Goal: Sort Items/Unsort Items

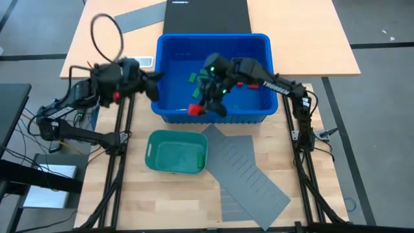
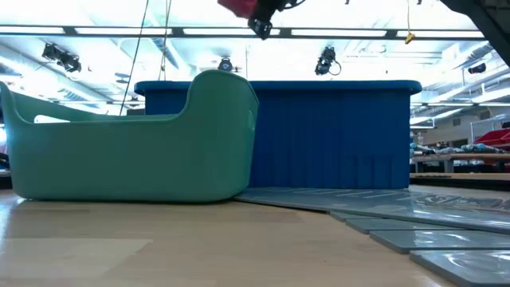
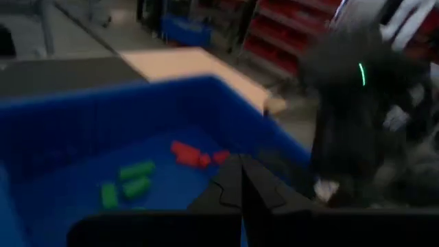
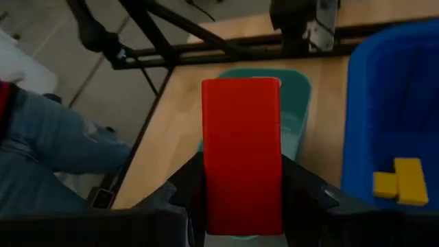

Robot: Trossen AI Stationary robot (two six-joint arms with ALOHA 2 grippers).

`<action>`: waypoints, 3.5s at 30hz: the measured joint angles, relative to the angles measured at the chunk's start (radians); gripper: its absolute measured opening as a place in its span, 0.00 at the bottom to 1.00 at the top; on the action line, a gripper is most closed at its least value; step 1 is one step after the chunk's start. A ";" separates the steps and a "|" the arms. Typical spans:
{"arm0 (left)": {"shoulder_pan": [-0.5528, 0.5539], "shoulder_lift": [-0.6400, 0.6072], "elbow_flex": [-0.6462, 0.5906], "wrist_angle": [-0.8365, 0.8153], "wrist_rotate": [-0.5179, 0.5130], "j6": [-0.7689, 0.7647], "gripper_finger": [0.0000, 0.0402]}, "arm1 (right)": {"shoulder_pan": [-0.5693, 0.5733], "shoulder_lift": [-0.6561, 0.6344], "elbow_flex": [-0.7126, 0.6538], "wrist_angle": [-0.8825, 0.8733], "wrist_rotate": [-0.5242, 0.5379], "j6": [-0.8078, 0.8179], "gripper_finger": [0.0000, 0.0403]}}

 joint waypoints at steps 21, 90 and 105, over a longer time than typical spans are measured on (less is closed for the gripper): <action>0.352 0.069 0.001 0.150 0.579 0.083 0.00 | 0.174 0.001 -0.269 0.355 0.159 0.408 0.58; 0.370 0.186 0.001 0.249 0.516 0.008 0.00 | -0.581 0.001 -0.850 0.549 0.747 0.589 0.34; 0.370 0.186 0.001 0.250 0.541 -0.002 0.00 | -0.499 -0.209 -0.746 0.559 0.379 0.455 0.32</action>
